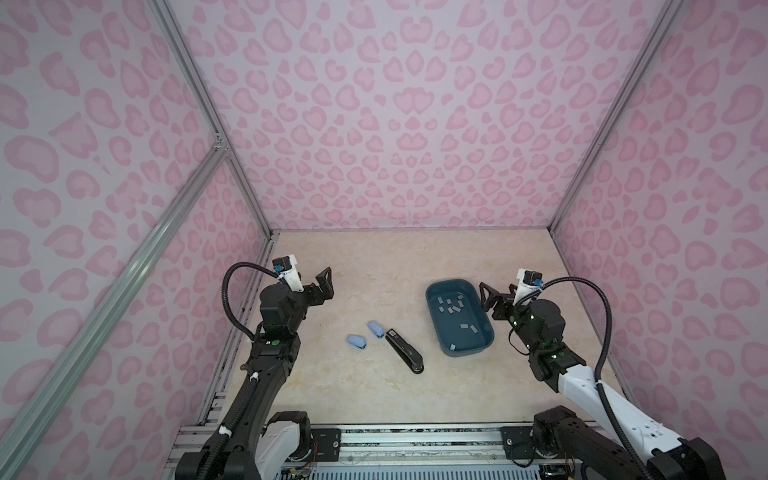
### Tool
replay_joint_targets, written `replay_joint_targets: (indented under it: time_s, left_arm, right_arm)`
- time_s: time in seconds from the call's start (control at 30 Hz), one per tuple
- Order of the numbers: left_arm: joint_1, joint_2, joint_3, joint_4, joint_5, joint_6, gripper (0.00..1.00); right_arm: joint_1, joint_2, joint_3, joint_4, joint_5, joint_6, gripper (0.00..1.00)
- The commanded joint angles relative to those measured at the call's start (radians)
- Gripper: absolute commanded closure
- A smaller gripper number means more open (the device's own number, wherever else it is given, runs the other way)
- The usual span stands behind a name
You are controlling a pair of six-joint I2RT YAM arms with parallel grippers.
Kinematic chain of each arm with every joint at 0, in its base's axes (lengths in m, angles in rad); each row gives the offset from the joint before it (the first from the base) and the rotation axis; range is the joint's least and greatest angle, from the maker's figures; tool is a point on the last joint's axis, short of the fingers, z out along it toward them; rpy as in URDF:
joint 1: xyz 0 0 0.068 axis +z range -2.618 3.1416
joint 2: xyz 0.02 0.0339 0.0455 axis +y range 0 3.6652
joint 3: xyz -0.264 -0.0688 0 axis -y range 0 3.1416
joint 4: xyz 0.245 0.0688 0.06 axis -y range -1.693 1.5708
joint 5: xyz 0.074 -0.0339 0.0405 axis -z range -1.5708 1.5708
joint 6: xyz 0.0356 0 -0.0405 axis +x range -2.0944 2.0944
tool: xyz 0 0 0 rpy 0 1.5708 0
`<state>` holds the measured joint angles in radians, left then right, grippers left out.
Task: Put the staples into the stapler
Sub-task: 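Reach the right gripper toward the black stapler while the left gripper advances toward it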
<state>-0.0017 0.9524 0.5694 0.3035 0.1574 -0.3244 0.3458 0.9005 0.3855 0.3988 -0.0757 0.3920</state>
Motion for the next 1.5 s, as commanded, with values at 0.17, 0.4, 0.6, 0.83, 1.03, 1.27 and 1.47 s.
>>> replay_joint_targets:
  time_s: [0.17,0.4,0.6,0.83,1.03,1.27,1.47]
  left_arm:
    - [0.000,-0.188,-0.065,0.055,-0.021,-0.070,0.03]
    - [0.002,-0.176,-0.008,0.006,0.051,-0.192,0.03]
    - [0.002,-0.235,-0.006,-0.093,0.069,-0.190,0.03]
    - [-0.013,-0.275,0.024,-0.244,0.302,-0.126,0.04]
    - [-0.097,-0.259,-0.001,-0.302,0.251,-0.076,0.04]
    - [-0.401,-0.120,-0.007,-0.301,0.038,0.110,0.01]
    - [-0.455,0.000,-0.029,-0.260,0.071,0.185,0.01]
  right_arm:
    - [0.479,0.005,0.006,0.009,0.308,-0.045,0.08]
    - [0.792,0.125,0.064,-0.012,0.485,-0.001,0.19]
    - [0.983,0.216,0.086,0.000,0.604,-0.058,0.21]
    - [1.108,0.260,0.101,-0.080,0.680,-0.032,0.19]
    - [1.120,0.176,-0.052,-0.017,0.619,0.009,0.16]
    - [1.119,0.238,-0.148,0.038,0.549,0.037,0.10]
    - [1.116,0.397,-0.107,0.044,0.631,0.059,0.11]
